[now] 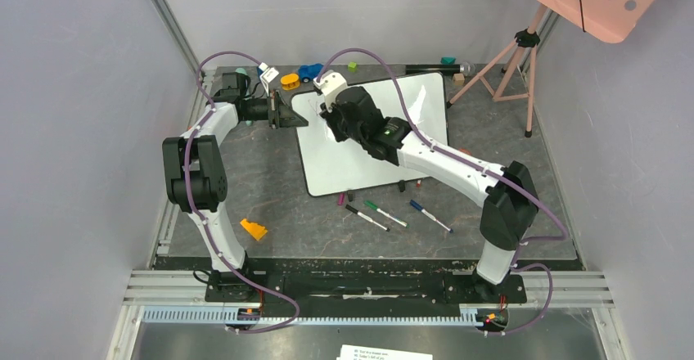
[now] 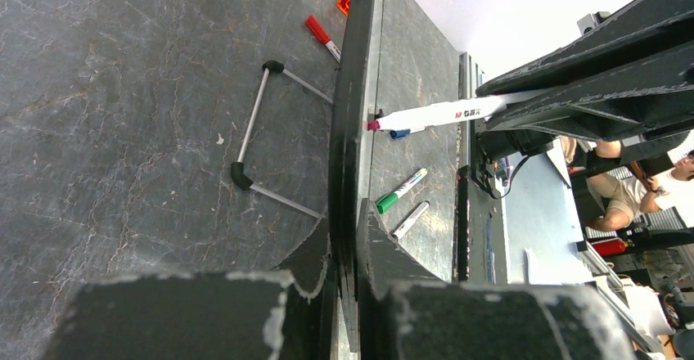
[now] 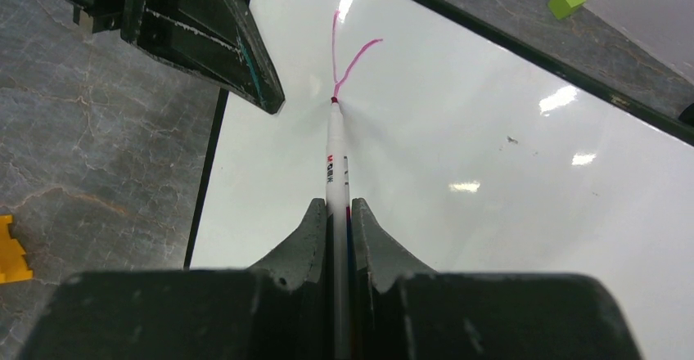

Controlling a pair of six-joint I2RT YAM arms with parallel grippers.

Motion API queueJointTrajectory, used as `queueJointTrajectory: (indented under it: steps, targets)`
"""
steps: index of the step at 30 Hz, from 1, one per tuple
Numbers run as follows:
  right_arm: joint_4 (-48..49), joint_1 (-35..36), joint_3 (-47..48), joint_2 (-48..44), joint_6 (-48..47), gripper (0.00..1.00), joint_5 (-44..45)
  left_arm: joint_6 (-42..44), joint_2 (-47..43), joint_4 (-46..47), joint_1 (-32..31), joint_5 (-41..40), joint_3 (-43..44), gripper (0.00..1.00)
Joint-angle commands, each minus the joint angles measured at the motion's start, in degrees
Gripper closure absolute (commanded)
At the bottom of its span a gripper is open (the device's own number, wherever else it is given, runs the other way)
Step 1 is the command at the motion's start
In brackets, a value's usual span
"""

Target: Write a sentence on the whiteboard

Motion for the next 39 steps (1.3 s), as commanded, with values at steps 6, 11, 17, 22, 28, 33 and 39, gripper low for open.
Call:
queueJointTrajectory:
  steps: [6,11,17,22,28,33,39]
  targets:
    - [-0.9,-0.3,-5.1,-3.3,0.5,1.0,-0.8,10.6,2.6,-1.6,-3.5,-15.7,-2.0,0.98]
    - [-1.2,-0.3,-3.6,-3.3,0.4,1.0,-1.8,10.7,2.6,-1.6,-3.5,-15.7,-2.1,0.98]
    - [-0.6,-0.3,-1.1,-5.0,-0.3,1.0,-5.6,10.6,2.6,-1.6,-3.5,-15.7,-2.0,0.98]
    - [1.3,-0.4,-1.9,-7.3,-0.4,1.0,-6.8,10.7,2.6,-1.6,-3.5,-15.7,-2.1,0.98]
    - [1.1,-0.7,-2.1,-7.8,-0.2,1.0,-3.2,10.7,2.5,-1.6,-3.5,-15.7,-2.1,0.98]
    - [0.0,-1.4,-1.1,-6.7,-0.3,1.0,-0.7,10.7,2.5,-1.6,-3.5,-15.7,-2.1,0.98]
    - [-0.9,-1.8,0.5,-5.2,-0.5,1.0,1.2,10.7,2.6,-1.6,-3.5,-15.7,-2.0,0.98]
